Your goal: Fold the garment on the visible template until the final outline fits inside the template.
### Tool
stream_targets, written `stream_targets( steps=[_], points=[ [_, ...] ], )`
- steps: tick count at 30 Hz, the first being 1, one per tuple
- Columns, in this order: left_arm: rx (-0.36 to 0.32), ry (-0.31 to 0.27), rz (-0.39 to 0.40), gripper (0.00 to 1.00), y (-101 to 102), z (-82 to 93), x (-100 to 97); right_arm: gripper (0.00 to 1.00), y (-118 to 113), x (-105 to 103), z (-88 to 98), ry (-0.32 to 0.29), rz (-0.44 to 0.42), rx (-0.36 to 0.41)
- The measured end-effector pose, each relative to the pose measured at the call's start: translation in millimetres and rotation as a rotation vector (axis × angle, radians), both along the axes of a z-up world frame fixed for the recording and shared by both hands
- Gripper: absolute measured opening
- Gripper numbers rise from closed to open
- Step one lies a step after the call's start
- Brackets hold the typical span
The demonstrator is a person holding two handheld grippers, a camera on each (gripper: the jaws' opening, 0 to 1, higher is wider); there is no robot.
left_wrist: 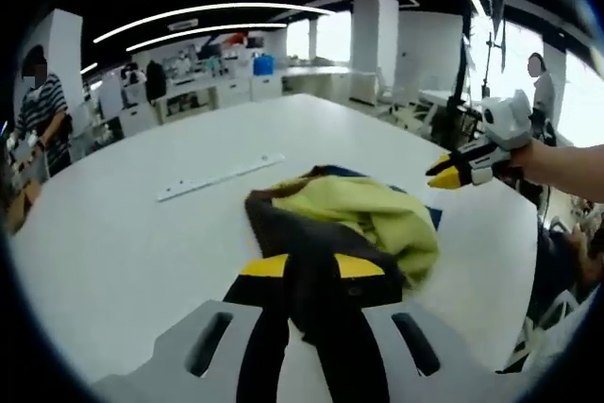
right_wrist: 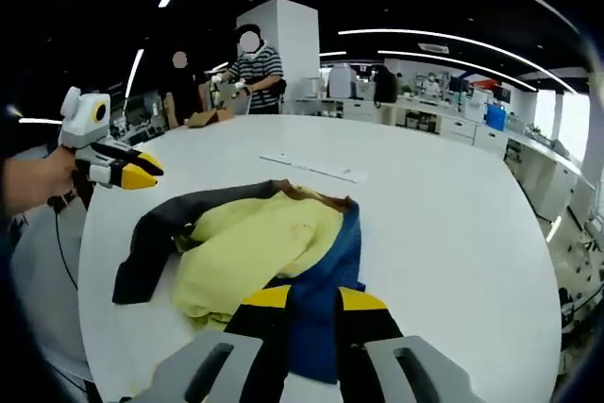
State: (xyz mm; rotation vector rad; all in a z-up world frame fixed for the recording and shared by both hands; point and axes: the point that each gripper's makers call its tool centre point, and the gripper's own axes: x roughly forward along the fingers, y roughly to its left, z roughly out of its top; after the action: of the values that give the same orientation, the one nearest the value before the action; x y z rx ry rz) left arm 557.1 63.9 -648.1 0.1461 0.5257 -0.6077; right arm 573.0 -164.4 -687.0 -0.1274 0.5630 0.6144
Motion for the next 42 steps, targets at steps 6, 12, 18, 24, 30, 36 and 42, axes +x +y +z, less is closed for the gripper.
stream_targets(
  steps=[6, 12, 18, 24, 30, 36, 42],
  points=[
    [-0.013, 0.026, 0.009, 0.14, 3.7, -10.1, -11.7, 0.13, 2.7, -6.6, -4.9, 0.005, 0.022, -0.022],
    [-0.024, 0.054, 0.03, 0.14, 10.8, -22.5, -23.0, 0.13, 3.9, -10.8, -9.3, 0.014, 0.026, -0.018],
    [-0.036, 0.083, 0.044, 0.15, 16.5, -33.2, -34.0, 0.13, 3.2, -14.1, -13.5, 0.027, 0.028, -0.019],
    [-0.075, 0.132, 0.056, 0.19, 20.4, -37.4, -43.0, 0.15, 0.3, -15.4, -13.2, 0.036, 0.019, 0.0],
    [-0.083, 0.174, 0.059, 0.22, 23.5, -41.9, -52.8, 0.18, -7.1, -19.4, -18.5, 0.064, 0.002, 0.008],
    [-0.056, 0.22, 0.044, 0.22, 27.0, -57.7, -67.2, 0.19, -11.5, -25.6, -27.4, 0.086, 0.0, -0.009],
    [-0.04, 0.254, 0.041, 0.22, 29.8, -69.8, -80.4, 0.19, -15.1, -30.2, -35.1, 0.103, 0.0, -0.021]
  ],
)
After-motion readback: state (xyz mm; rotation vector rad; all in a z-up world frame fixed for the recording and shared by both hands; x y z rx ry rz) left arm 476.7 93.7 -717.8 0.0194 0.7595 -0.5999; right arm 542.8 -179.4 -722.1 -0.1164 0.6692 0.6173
